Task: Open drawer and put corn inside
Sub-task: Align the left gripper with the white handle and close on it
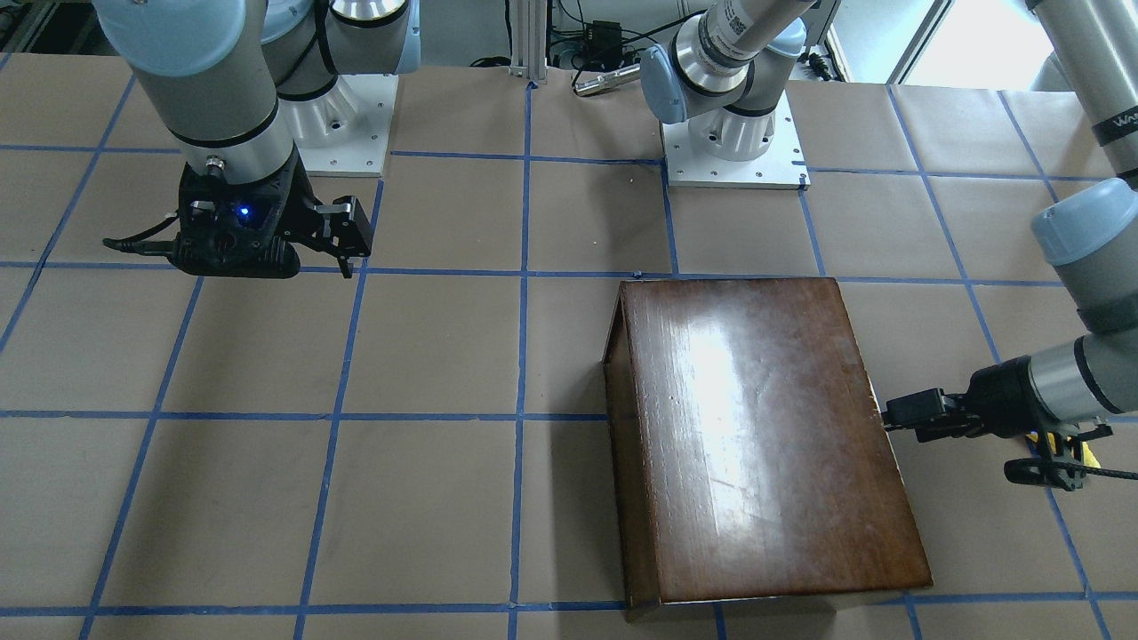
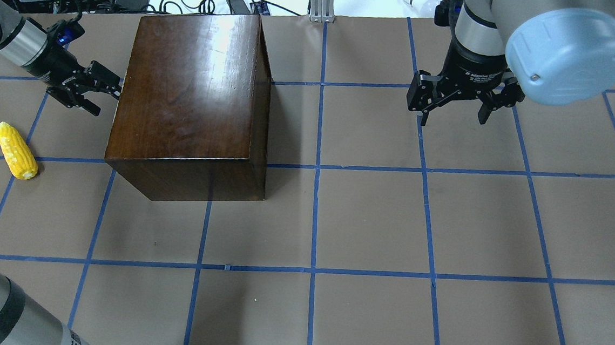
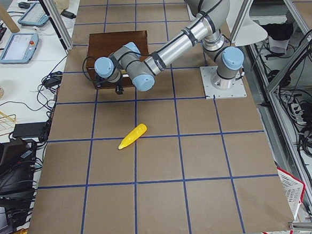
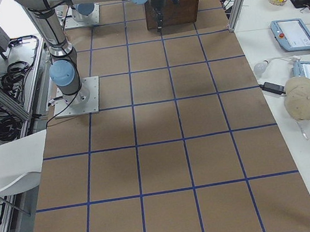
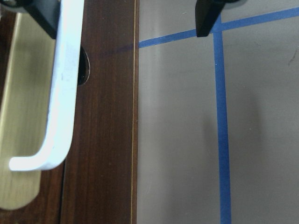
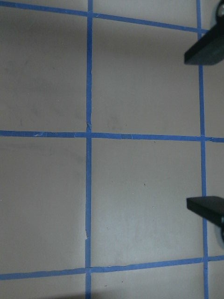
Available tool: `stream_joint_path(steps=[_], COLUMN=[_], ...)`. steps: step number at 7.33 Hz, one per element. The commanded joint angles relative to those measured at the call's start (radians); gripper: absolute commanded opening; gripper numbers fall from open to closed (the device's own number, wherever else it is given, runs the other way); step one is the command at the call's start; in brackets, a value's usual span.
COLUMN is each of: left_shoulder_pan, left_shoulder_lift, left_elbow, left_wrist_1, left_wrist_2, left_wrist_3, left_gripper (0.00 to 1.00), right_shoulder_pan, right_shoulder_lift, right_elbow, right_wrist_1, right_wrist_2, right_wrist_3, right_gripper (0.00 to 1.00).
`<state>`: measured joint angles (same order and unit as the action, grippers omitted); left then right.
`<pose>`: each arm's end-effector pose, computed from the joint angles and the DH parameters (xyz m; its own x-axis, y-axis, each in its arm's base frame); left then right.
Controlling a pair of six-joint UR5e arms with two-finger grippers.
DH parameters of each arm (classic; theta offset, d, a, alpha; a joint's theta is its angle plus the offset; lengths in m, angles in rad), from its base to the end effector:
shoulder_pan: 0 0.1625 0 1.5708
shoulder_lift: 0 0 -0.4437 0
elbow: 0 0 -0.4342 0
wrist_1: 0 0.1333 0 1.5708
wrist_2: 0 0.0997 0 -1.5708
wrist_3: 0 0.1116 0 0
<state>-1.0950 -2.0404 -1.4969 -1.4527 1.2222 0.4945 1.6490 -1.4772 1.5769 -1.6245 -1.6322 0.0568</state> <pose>0.1539 -0.6728 0.2626 -0.9067 -0.0465 0.4192 -0.0116 0.9963 0.0853 0.1704 -0.5564 0.4452 -0.9977 -0.0241 0.0638 -0.0214 0.9989 0.0424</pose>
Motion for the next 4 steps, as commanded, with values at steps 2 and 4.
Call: stream_joint_path(steps=[2,4], left_shoulder_pan=[0.001,0.001], left_shoulder_lift=[0.002,0.003], left_elbow=[-0.009,-0.008], left_wrist_1=[0.000,0.006], left_wrist_2=[0.006,0.011], left_wrist_3=[0.006,0.006], left_gripper=[1.00,1.00], right_shoulder_pan=[0.000,0.000], right_shoulder_lift=[0.000,0.000], right_elbow=[0.000,0.000], right_wrist_1=[0.000,0.000], right_wrist_2=[0.000,0.000], right_wrist_3=[0.000,0.000], right_gripper=[1.00,1.00])
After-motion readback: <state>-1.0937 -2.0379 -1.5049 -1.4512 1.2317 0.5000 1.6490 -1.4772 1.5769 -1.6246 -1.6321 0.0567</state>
